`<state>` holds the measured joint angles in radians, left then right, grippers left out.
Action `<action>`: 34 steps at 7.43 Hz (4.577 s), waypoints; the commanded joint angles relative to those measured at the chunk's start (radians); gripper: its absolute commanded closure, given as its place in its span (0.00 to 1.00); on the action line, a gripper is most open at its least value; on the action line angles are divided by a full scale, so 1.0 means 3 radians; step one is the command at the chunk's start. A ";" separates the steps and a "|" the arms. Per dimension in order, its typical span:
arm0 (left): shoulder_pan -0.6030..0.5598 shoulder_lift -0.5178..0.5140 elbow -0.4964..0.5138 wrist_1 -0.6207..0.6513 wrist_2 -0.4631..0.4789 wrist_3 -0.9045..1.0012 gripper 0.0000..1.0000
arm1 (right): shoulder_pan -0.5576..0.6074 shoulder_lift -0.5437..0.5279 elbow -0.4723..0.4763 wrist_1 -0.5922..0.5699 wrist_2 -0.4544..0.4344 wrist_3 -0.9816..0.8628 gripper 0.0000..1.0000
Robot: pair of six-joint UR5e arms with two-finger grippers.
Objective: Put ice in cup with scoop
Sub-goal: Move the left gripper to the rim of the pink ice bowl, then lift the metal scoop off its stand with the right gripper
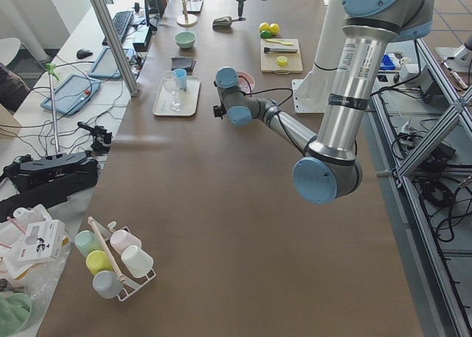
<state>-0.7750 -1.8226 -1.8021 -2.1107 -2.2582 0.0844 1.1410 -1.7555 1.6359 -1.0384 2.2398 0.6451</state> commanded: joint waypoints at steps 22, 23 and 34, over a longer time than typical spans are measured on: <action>0.0589 -0.0638 0.0797 -0.0844 0.0573 0.0491 0.01 | 0.0078 -0.0111 0.1373 -0.0824 -0.0118 -0.2219 1.00; 0.0594 -0.0644 0.0812 -0.0844 0.0573 0.0481 0.01 | 0.0078 -0.0080 0.1403 -0.0834 -0.0164 -0.2541 1.00; 0.0600 -0.0644 0.0899 -0.0951 0.0563 0.0317 0.01 | -0.0942 0.1878 0.1776 -0.3339 -0.1329 -0.3561 1.00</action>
<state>-0.5952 -2.0156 -1.5331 -2.3960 -2.0905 0.1798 0.9623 -1.2290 2.1498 -2.0267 1.9110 -0.4256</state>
